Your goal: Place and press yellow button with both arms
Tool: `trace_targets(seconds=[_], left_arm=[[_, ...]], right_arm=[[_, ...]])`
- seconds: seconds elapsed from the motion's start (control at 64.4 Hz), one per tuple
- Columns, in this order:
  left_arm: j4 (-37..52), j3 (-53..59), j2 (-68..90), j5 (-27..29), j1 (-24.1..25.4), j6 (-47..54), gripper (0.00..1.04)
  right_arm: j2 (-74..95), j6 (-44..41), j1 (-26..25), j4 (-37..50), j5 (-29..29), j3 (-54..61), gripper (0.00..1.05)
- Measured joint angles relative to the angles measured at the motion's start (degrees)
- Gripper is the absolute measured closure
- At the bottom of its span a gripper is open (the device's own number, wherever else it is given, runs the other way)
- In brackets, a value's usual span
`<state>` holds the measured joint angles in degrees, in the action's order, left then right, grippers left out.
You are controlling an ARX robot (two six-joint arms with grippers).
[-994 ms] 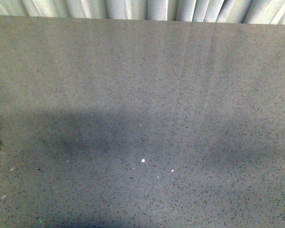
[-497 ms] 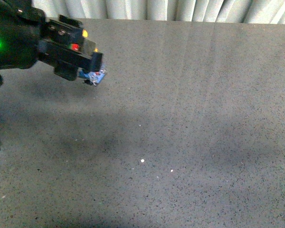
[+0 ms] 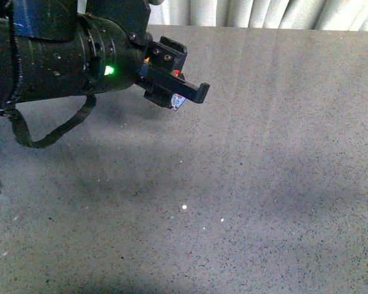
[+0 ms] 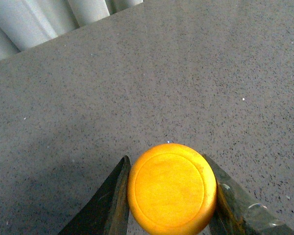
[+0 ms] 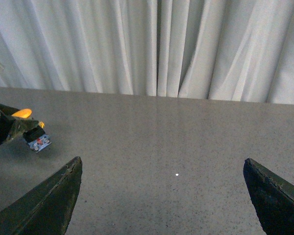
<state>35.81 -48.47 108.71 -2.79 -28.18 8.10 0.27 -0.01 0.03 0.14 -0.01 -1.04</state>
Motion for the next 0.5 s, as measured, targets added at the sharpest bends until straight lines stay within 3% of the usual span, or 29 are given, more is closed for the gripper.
trace_targets(seconds=[0.497], left_arm=[[1.73, -5.11, 5.11, 1.57, -2.4, 0.87, 0.71]], right_arm=[[0.0, 0.02, 0.0, 0.0, 0.02, 0.0, 0.09]])
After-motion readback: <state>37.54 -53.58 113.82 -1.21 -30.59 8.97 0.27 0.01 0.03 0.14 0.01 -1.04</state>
